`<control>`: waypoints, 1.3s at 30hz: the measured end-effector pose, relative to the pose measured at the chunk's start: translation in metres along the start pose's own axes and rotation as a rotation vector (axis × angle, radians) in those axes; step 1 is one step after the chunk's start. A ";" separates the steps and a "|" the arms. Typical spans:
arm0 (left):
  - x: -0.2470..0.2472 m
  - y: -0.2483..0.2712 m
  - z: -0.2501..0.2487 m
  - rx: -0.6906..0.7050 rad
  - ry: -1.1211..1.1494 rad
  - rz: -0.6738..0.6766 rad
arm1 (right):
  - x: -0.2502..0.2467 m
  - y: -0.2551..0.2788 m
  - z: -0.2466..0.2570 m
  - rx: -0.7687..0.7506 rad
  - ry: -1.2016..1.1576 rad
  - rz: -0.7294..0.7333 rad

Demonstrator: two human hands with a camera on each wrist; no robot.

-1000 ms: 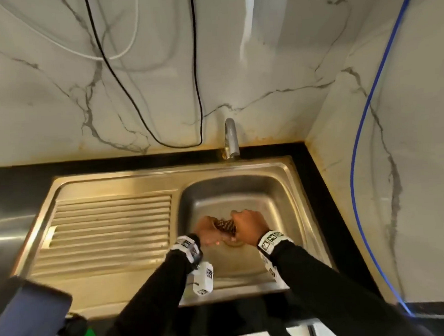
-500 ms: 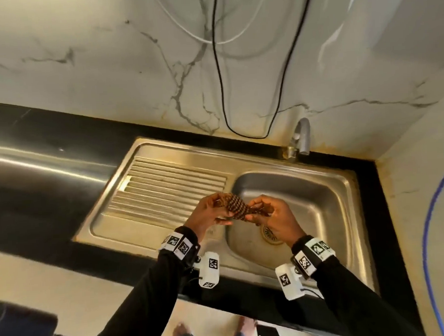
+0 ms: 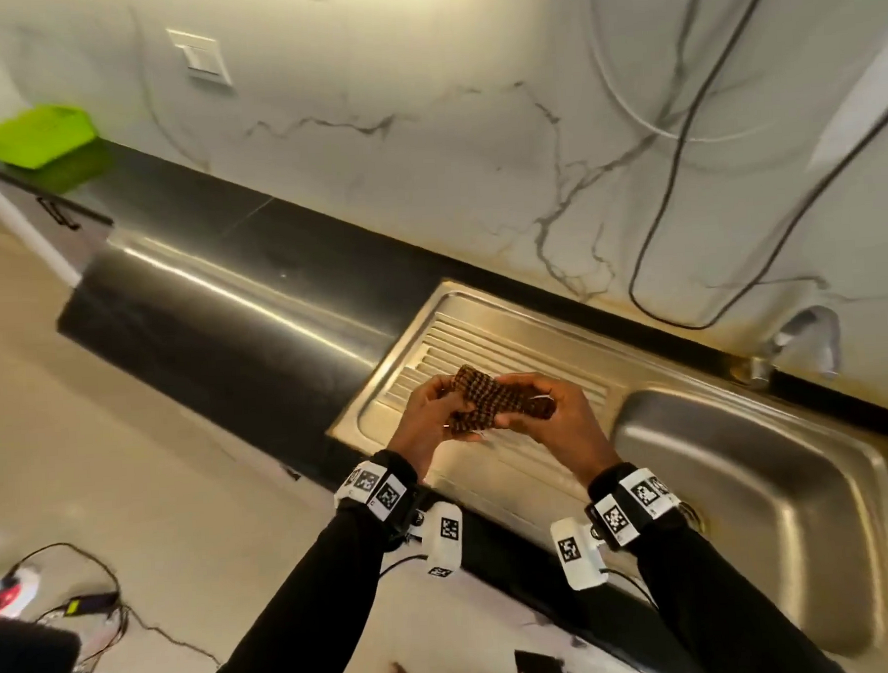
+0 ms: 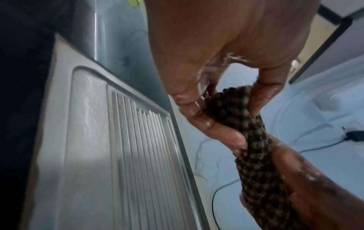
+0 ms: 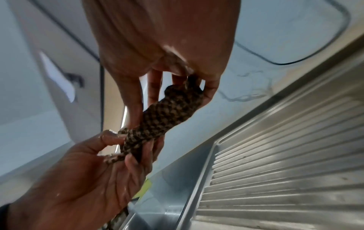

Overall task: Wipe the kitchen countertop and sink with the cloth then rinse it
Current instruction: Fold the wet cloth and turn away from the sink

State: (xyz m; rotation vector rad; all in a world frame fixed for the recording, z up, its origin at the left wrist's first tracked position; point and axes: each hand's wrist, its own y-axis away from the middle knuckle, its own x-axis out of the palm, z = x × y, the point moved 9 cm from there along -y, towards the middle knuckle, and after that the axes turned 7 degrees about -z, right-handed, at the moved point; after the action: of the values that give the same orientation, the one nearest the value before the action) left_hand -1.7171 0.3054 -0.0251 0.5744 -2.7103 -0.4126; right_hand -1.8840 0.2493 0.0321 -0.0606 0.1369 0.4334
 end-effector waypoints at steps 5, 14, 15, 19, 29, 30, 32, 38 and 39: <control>-0.099 0.013 -0.032 0.077 0.007 -0.068 | 0.103 -0.016 0.022 -0.118 0.128 0.081; -0.268 0.061 -0.090 0.200 -0.112 -0.156 | 0.292 -0.030 0.058 -0.213 0.168 0.295; -0.283 0.063 -0.093 0.208 -0.123 -0.180 | 0.307 -0.032 0.060 -0.221 0.189 0.325; -0.349 0.066 -0.099 0.205 -0.115 -0.285 | 0.374 -0.043 0.066 -0.311 0.279 0.364; -0.509 0.039 -0.141 0.193 -0.146 -0.443 | 0.543 -0.110 0.049 0.066 -0.014 0.611; -0.524 0.036 -0.146 0.192 -0.159 -0.457 | 0.559 -0.116 0.051 0.092 -0.033 0.643; -0.560 0.027 -0.160 0.185 -0.182 -0.491 | 0.598 -0.133 0.053 0.115 -0.049 0.705; -0.655 -0.009 -0.220 0.258 -0.177 -0.569 | 0.708 -0.181 0.100 -0.066 0.021 0.868; -0.666 -0.018 -0.230 0.255 -0.191 -0.527 | 0.727 -0.188 0.106 -0.140 0.091 0.897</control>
State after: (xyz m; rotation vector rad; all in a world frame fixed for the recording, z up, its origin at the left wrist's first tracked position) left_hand -1.0502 0.5313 0.0002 1.3988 -2.7822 -0.2548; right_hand -1.1389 0.3896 0.0375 -0.1573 0.2209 1.3370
